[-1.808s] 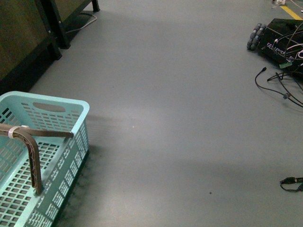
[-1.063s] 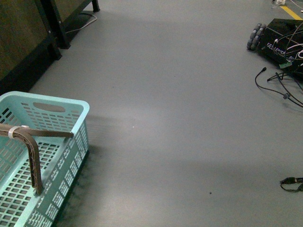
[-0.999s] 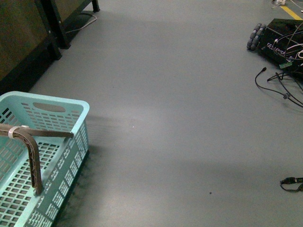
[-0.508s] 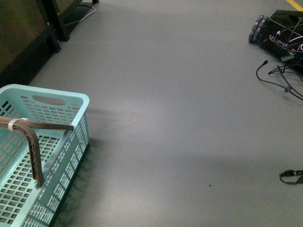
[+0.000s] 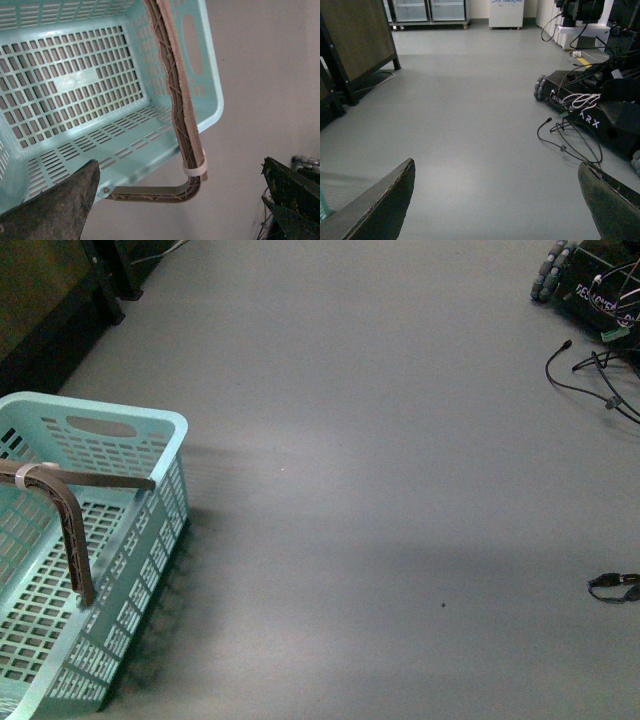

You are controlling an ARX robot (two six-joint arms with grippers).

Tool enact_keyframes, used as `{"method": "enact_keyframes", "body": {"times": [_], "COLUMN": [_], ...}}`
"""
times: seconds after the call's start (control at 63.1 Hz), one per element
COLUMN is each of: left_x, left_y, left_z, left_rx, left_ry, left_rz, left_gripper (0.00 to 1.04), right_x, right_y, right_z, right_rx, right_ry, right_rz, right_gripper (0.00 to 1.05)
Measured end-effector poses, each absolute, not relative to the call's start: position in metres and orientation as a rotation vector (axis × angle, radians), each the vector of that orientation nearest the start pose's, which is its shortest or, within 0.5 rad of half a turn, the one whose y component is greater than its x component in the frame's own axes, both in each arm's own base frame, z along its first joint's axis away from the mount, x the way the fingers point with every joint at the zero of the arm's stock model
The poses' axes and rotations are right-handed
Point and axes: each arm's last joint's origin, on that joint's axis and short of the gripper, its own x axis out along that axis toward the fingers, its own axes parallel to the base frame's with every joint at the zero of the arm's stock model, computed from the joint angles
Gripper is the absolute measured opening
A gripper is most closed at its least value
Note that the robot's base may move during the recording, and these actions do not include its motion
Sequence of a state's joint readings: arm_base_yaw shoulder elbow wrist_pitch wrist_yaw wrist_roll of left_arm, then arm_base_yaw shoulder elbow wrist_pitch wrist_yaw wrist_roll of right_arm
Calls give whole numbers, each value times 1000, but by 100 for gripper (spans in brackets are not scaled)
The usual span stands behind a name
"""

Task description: Pick lemon and mango into basket

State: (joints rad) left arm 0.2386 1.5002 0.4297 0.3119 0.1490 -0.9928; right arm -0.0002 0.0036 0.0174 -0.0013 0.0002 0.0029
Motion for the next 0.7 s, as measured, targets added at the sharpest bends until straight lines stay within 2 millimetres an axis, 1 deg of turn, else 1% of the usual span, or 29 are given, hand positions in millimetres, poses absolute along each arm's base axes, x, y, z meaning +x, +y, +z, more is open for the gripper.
{"method": "enact_keyframes", "body": {"times": [0.127, 0.381, 0.555, 0.698], "left_x": [257, 301, 327, 347], "left_y": [58, 67, 67, 70], "left_z": [99, 77, 64, 57], "left_rx": [-1089, -1109, -1104, -1109], "left_ry": [672, 685, 710, 714], "left_rz": [473, 459, 461, 465], "left_gripper": [98, 98, 98, 98], "right_x": [97, 97, 97, 97], "right_y": [0, 0, 0, 0], "right_z": [169, 169, 169, 169], "right_rx": [3, 3, 3, 3], "right_ry": [-12, -12, -12, -12], "right_rz": [0, 0, 0, 0], "right_gripper": [96, 96, 96, 96]}}
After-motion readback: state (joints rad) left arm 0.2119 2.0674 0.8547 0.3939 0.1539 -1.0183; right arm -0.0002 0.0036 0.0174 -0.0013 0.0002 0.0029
